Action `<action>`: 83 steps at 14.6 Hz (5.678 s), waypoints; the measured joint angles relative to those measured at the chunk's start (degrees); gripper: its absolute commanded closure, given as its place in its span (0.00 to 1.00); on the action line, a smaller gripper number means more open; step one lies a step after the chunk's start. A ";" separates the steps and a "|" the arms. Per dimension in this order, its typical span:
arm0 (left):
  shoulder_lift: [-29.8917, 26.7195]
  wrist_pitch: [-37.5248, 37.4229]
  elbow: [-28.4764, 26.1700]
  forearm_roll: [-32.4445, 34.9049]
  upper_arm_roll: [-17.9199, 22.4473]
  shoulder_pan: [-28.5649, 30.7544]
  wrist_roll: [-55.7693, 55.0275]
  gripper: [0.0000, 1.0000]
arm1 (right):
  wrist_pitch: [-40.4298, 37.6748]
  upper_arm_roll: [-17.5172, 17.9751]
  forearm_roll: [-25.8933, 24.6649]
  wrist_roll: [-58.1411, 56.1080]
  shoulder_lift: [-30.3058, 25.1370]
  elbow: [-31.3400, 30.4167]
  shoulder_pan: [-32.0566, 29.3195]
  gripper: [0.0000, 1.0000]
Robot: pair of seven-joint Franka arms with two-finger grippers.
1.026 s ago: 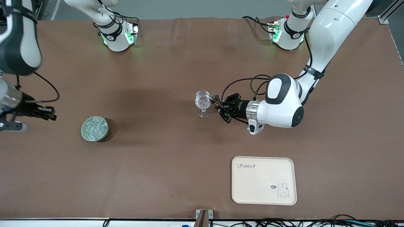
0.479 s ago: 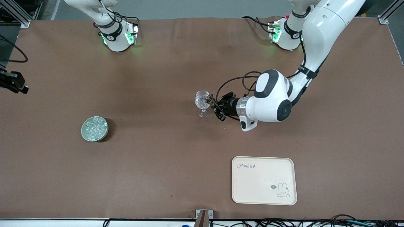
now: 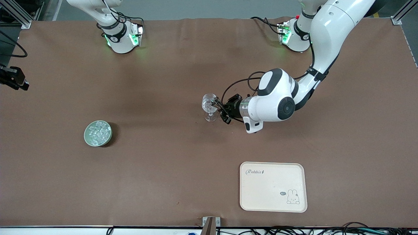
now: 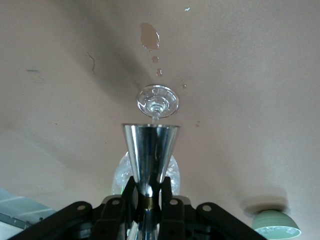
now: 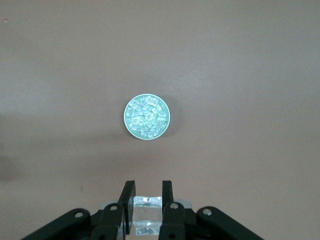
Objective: Pour wine and add ice with both arms
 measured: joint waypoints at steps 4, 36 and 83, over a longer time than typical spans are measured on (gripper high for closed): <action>-0.08 0.00 0.14 3.31 -0.71 -0.01 -1.50 1.00 | 0.00 0.09 0.00 0.22 0.00 0.09 0.00 0.97; -4.47 -16.02 5.11 -20.82 13.02 1.81 6.87 1.00 | 0.11 1.30 0.21 13.12 0.00 0.47 8.56 0.97; 27.92 -5.37 23.50 -78.35 33.45 3.93 48.50 0.98 | 22.15 1.20 1.85 69.96 33.60 9.75 51.82 0.95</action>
